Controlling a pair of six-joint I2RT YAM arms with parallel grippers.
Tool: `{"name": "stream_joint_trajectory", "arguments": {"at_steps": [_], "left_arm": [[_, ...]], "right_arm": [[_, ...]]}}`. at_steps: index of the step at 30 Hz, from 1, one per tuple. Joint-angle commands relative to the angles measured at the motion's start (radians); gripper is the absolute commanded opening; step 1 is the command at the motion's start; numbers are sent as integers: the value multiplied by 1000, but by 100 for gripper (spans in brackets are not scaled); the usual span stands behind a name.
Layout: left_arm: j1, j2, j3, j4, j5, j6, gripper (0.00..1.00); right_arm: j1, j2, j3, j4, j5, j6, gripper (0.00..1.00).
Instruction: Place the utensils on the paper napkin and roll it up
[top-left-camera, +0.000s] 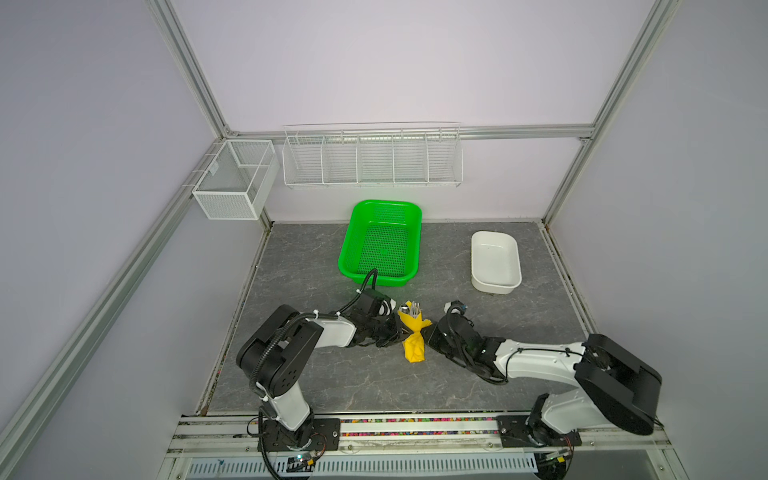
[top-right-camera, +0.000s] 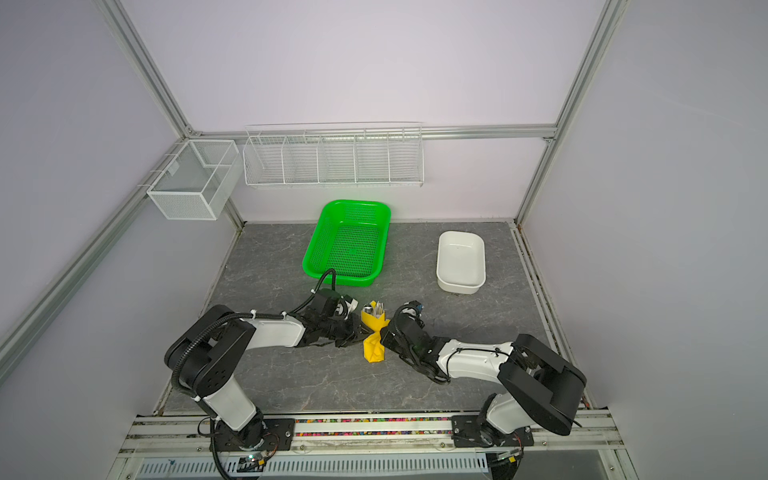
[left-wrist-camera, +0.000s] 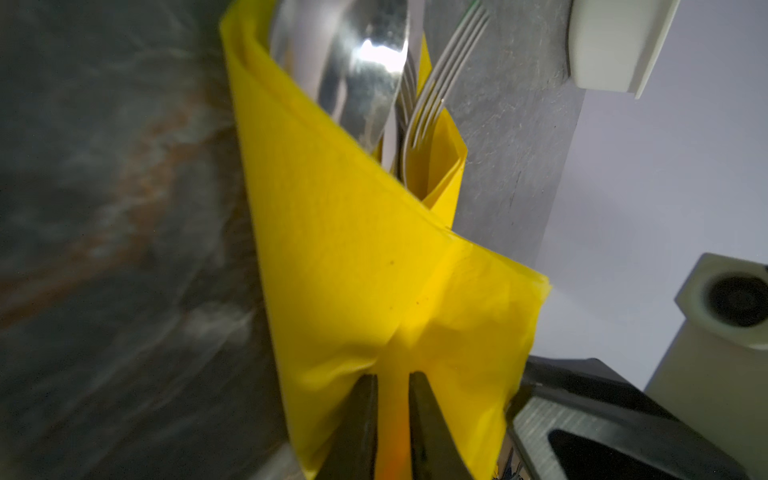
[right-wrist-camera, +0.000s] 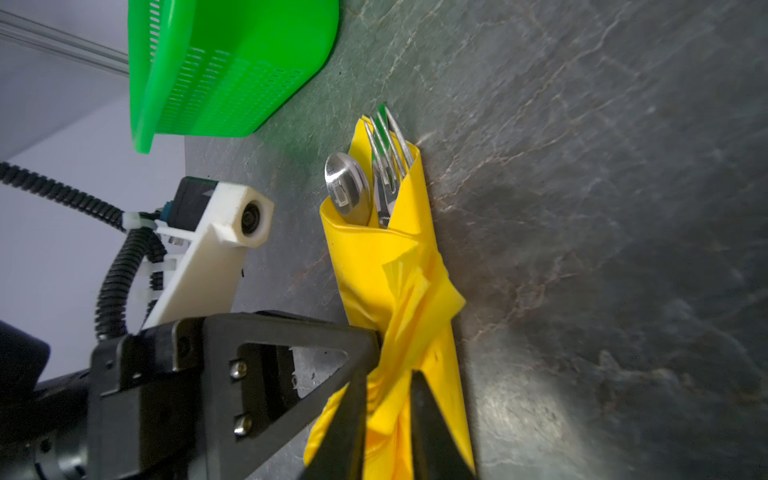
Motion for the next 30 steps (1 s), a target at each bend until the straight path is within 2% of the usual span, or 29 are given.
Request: {"name": "stream_joint_trajectory", "arguments": {"at_steps": [1, 3, 8, 14, 19, 22, 23, 26, 30], "left_arm": [[-5, 13, 13, 23, 15, -7, 17], [-5, 13, 16, 22, 15, -7, 17], [-6, 15, 18, 22, 18, -7, 17], [-7, 17, 21, 22, 25, -7, 17], [-7, 18, 23, 22, 28, -6, 17], [-8, 15, 24, 22, 29, -6, 17], [-8, 15, 24, 20, 28, -6, 17], [-8, 15, 25, 21, 33, -7, 17], [-7, 6, 25, 16, 33, -5, 17]], "right_arm": [[-24, -19, 23, -3, -40, 31, 42], [-30, -17, 50, -60, -54, 29, 52], [-50, -10, 64, -70, -65, 26, 67], [-89, 27, 153, -233, -100, 17, 70], [-112, 91, 200, -260, -153, 11, 69], [-112, 134, 234, -266, -181, 6, 64], [-112, 148, 249, -273, -189, 3, 60], [-112, 167, 266, -286, -192, -6, 43], [-122, 159, 255, -297, -190, -19, 16]]}}
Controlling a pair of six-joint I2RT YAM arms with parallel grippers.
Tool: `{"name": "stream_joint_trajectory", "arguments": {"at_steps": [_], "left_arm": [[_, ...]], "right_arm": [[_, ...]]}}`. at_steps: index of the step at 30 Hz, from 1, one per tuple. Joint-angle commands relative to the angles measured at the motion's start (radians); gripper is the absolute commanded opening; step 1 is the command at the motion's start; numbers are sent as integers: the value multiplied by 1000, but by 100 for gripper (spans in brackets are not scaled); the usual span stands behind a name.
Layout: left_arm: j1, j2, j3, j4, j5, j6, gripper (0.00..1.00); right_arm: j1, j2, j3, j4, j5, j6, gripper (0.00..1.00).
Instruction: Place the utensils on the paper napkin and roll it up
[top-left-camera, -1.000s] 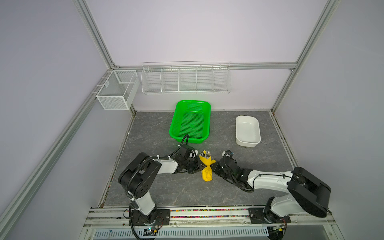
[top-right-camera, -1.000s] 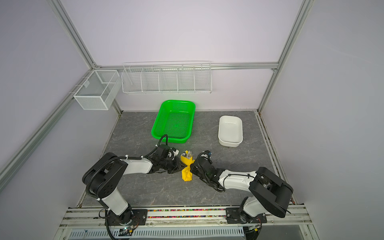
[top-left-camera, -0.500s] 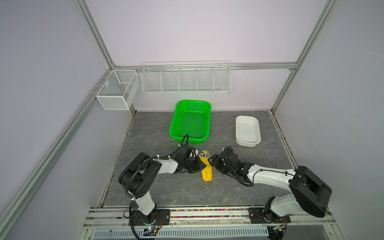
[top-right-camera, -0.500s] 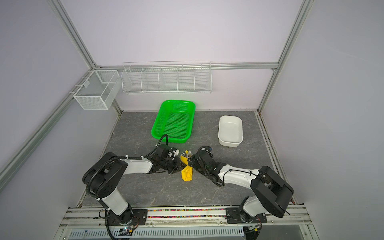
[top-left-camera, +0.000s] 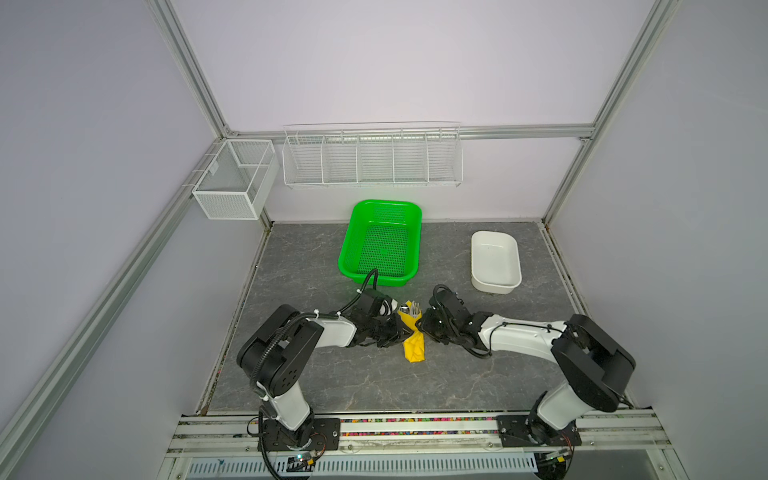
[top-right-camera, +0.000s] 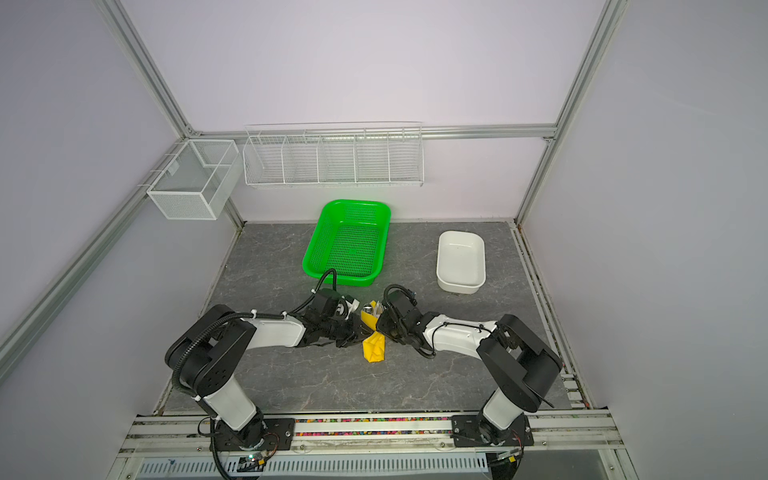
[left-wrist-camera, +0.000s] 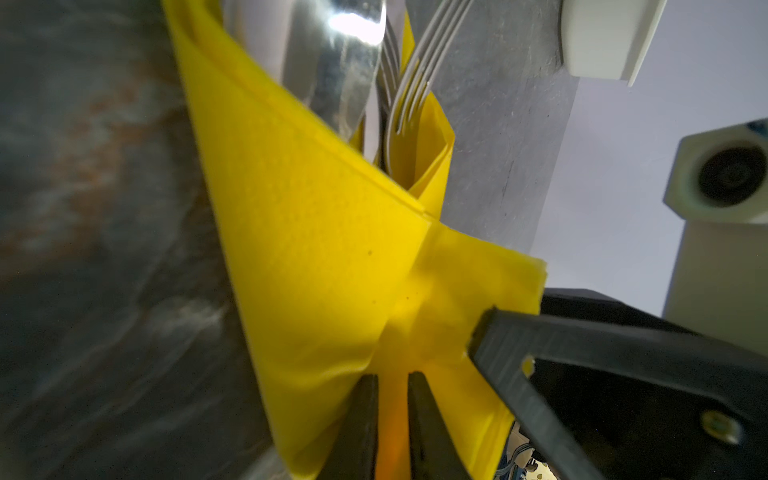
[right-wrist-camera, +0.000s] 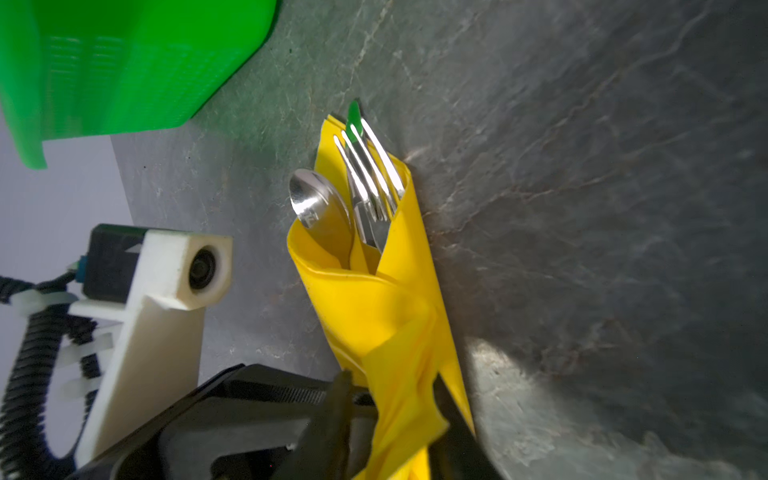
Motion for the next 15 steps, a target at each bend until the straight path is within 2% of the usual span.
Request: {"name": "stream_joint_trajectory", "arguments": {"at_steps": [1, 4, 8, 15], "left_arm": [[-6, 0, 25, 11, 7, -5, 17], [-4, -28, 26, -16, 2, 6, 23], [-4, -101, 32, -135, -38, 68, 30], [-4, -223, 13, -331, -92, 180, 29]], "right_arm": [[-12, -12, 4, -29, -8, 4, 13], [-17, -33, -11, -10, -8, -17, 11], [-28, -57, -28, 3, -8, -42, 10], [-42, -67, -58, 42, -25, -53, 9]]}}
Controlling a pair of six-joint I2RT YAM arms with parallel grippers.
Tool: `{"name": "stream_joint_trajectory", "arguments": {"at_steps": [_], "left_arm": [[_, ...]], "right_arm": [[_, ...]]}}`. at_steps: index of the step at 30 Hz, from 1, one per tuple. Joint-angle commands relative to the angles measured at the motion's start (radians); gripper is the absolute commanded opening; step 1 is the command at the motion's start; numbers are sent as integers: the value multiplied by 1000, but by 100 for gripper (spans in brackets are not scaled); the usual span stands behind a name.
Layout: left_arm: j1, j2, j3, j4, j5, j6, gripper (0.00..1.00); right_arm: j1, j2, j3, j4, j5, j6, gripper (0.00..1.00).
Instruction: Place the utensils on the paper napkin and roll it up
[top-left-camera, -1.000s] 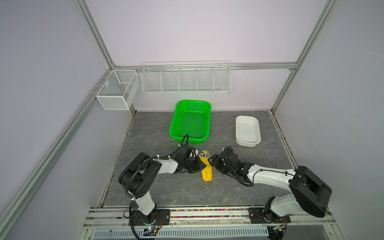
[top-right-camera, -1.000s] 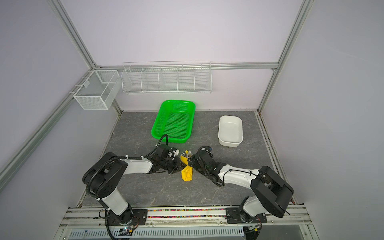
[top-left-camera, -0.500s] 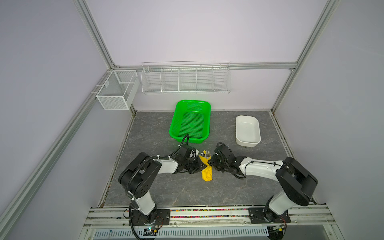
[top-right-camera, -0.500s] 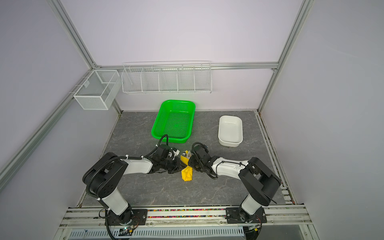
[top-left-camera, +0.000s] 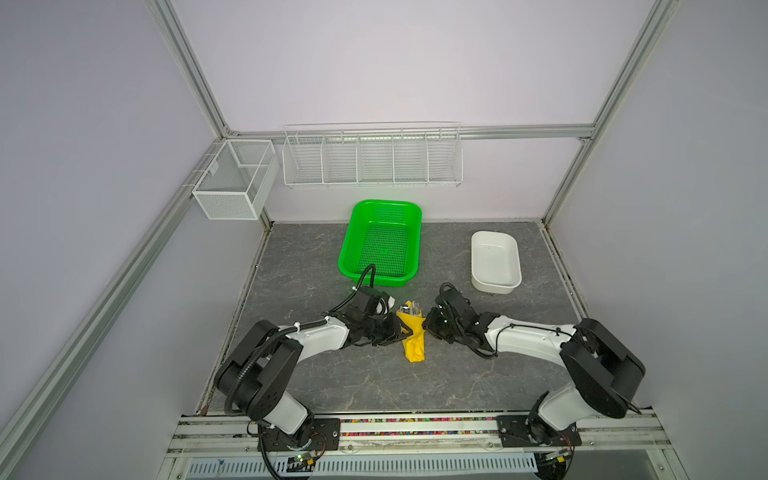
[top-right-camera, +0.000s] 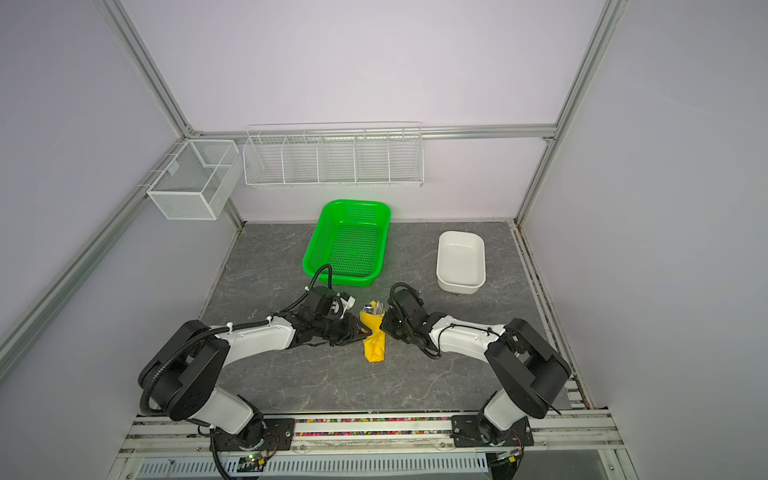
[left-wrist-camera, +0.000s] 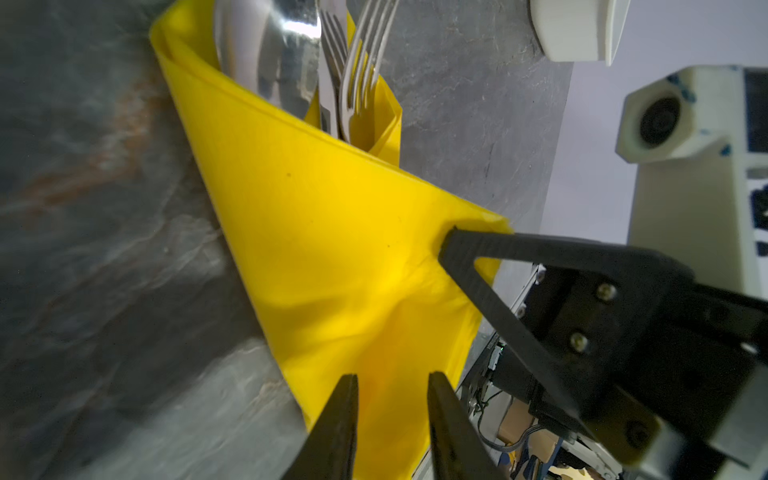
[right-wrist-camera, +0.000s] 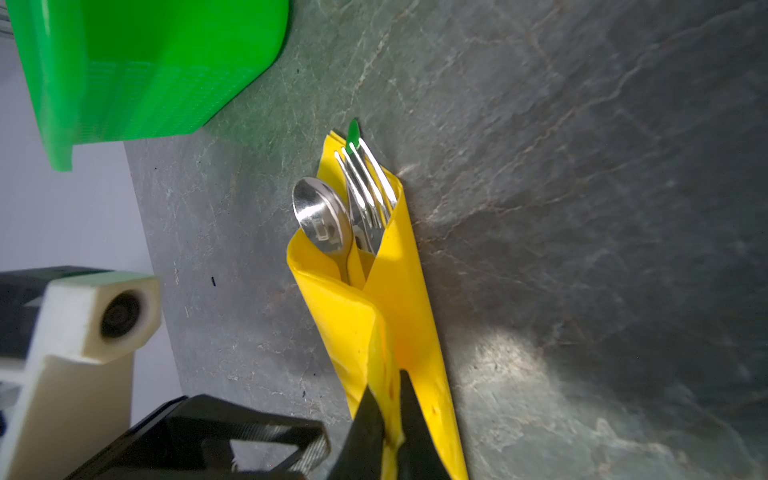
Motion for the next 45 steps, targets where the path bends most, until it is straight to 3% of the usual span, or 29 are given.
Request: {"name": "stream_joint_trajectory", "arguments": {"at_steps": [1, 5, 8, 11, 15, 23, 35, 45], "left_arm": [[-4, -45, 6, -128, -35, 89, 28], [-10, -94, -2, -213, -54, 183, 25], [-59, -179, -7, -292, -178, 251, 44], [-128, -266, -30, -309, -315, 296, 52], [-192, -307, -48, -285, -405, 318, 55], [-320, -186, 19, -256, -546, 315, 54], [-334, -95, 63, -221, -587, 304, 42], [-386, -50, 104, -275, -644, 333, 43]], "right_arm": [[-9, -14, -22, 35, -14, -4, 8], [-13, -10, -27, 44, -18, -5, 7], [-17, -7, -25, 47, -23, -7, 7], [-17, -6, -25, 49, -21, -6, 7], [-17, -7, -26, 48, -21, -5, 7], [-17, -10, -31, 60, -21, -1, 7], [-17, -14, -37, 56, -19, 2, 7], [-25, -20, -38, 57, -18, 2, 7]]}}
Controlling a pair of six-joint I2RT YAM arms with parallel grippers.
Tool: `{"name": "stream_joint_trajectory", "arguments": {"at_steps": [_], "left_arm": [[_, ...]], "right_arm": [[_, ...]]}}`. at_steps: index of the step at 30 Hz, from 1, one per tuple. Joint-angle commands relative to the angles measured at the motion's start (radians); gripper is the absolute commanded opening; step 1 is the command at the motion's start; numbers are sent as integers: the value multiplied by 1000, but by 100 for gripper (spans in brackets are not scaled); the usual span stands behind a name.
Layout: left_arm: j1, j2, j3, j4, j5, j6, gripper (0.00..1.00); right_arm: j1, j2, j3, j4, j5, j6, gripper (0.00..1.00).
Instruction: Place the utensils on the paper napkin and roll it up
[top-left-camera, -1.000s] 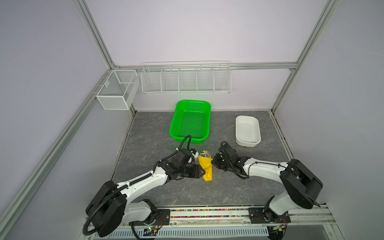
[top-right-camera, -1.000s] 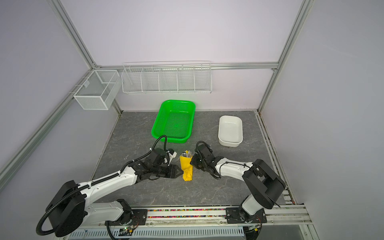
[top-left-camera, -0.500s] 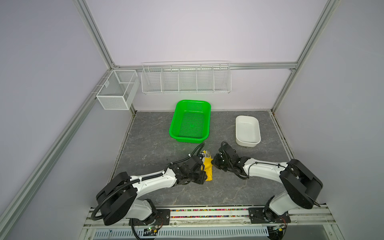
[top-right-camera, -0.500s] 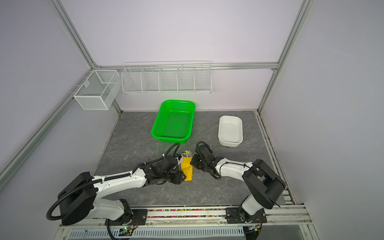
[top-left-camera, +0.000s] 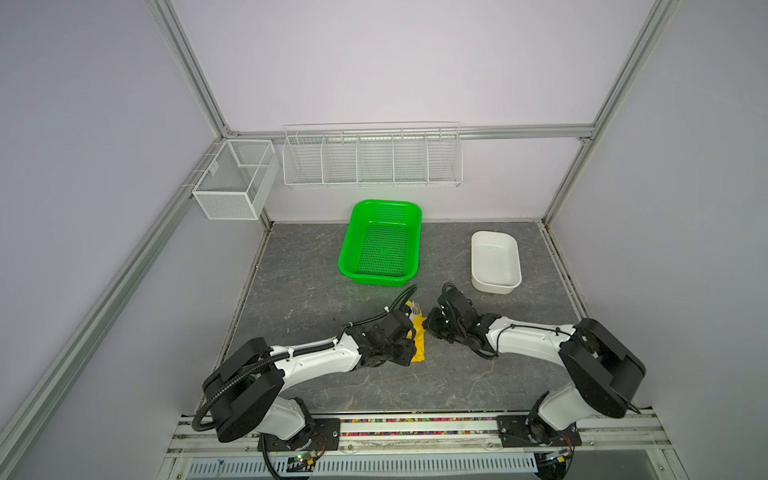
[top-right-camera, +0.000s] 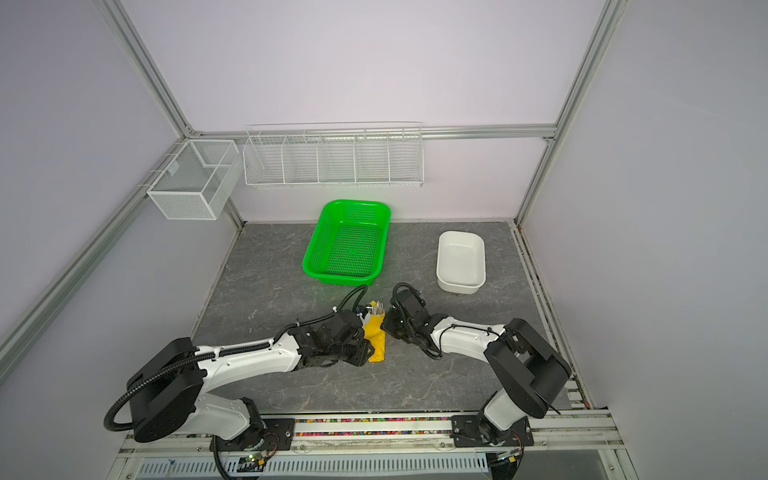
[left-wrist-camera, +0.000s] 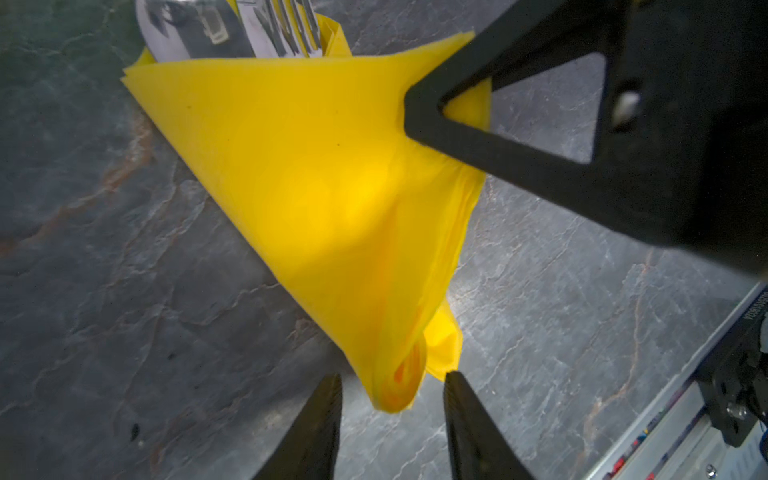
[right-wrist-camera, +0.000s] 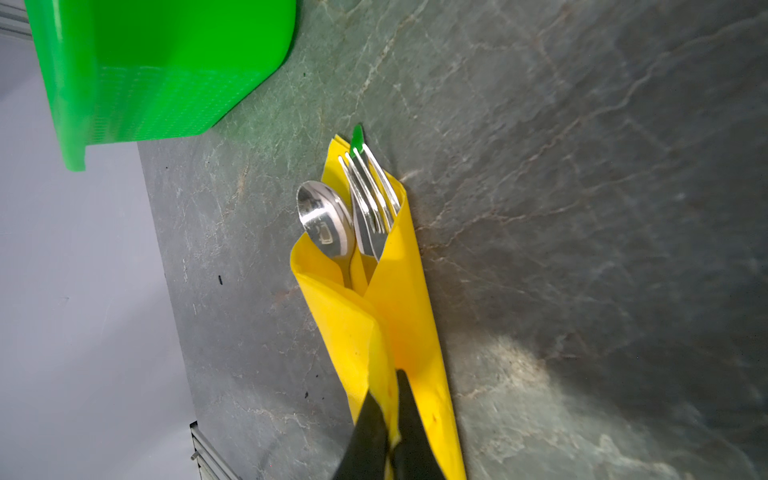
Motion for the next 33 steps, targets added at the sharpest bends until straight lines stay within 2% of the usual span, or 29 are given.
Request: {"name": "stream_joint_trajectory", "arguments": {"at_steps": [1, 5, 11, 20, 22, 26, 28, 30, 33], "left_arm": [[-27, 35, 49, -40, -63, 29, 42], [-44, 68, 76, -82, -131, 16, 42], [-69, 90, 88, -104, -174, 21, 40], [-108, 97, 107, -129, -236, 23, 25], [-114, 95, 107, -128, -248, 23, 18], [-132, 107, 118, -137, -270, 28, 10], [-144, 116, 126, -142, -284, 31, 9], [-158, 119, 131, -143, -295, 37, 2], [-165, 119, 128, -137, -294, 45, 5]], "right_arm": [[-11, -21, -16, 8, -1, 10, 7], [-13, -24, -16, 8, 0, 9, 7], [-17, -26, -17, 7, 4, 9, 7], [-20, -23, -19, 5, 8, 11, 7], [-21, -23, -24, 6, 9, 13, 7], [-24, -24, -29, 11, 11, 14, 7], [-25, -26, -30, 12, 11, 14, 7], [-27, -30, -35, 7, 19, 16, 7], [-32, -32, -47, 12, 23, 17, 7]]}}
